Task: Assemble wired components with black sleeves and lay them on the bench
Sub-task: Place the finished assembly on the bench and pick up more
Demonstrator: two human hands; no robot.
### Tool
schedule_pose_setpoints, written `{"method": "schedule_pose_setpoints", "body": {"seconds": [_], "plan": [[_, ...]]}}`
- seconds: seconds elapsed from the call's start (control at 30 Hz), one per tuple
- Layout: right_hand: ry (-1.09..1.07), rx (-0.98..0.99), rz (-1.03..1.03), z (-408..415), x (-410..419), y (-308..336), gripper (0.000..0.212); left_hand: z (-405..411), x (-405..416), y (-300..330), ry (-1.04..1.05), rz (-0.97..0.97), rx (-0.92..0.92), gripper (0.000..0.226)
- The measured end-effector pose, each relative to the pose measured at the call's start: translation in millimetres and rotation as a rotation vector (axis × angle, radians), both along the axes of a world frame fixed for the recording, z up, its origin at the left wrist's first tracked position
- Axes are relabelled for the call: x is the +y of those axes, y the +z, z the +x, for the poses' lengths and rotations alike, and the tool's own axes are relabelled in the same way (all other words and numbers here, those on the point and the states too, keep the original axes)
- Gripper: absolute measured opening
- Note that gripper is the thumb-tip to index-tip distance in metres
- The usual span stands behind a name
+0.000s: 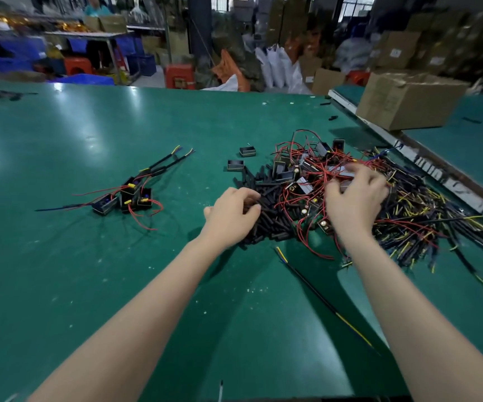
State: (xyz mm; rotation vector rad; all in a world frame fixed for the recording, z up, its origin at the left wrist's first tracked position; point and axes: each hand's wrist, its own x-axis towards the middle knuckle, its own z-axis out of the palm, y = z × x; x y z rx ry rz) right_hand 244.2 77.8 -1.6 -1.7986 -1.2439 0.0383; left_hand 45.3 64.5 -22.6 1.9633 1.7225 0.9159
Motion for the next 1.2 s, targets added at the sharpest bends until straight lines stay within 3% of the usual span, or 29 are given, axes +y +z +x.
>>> {"method": "schedule_pose_setpoints", "body": {"seconds": [0.07, 0.17, 0.27, 0.37, 0.5, 0.6, 0.67, 0.8, 0.9, 0.97, 1.1, 1.2], "plan": [[-0.067, 0.000, -0.032, 17, 18, 12, 0.048, -4, -2, 2, -0.014, -0.010, -0.027, 0.023], [-0.011, -0.187, -0.353, 45, 41, 20, 0.057, -9, -3, 2, -0.017, 0.005, -0.090, 0.023], [0.060, -0.382, -0.589, 61, 46, 26, 0.049, -10, -5, 3, -0.016, 0.024, -0.132, 0.023], [0.064, -0.421, -0.425, 71, 42, 32, 0.031, -5, -6, 5, -0.023, 0.034, -0.158, 0.022], [-0.016, -0.387, -0.107, 81, 27, 42, 0.027, 4, -8, 5, -0.022, 0.043, -0.190, 0.022], [0.046, -0.498, -0.372, 84, 23, 42, 0.031, 12, -10, 1, -0.049, 0.029, -0.182, 0.023], [0.157, -0.437, -0.518, 86, 19, 37, 0.039, 17, -13, -1, -0.066, 0.033, -0.180, 0.023], [0.320, -0.424, -0.368, 91, 2, 27, 0.029, 20, -16, -5, -0.092, 0.057, -0.186, 0.022], [0.422, -0.462, -0.477, 84, -9, 18, 0.021, 24, -17, -5, -0.104, 0.048, -0.204, 0.022], [0.392, -0.496, -0.567, 75, -11, 8, 0.032, 28, -19, -5, -0.121, 0.051, -0.218, 0.021], [0.164, -0.363, -0.414, 69, -8, -1, 0.043, 34, -24, -6, -0.176, 0.055, -0.250, 0.021], [0.097, -0.365, -0.504, 70, -1, -2, 0.057, 35, -27, -7, -0.195, 0.044, -0.256, 0.021]]}}
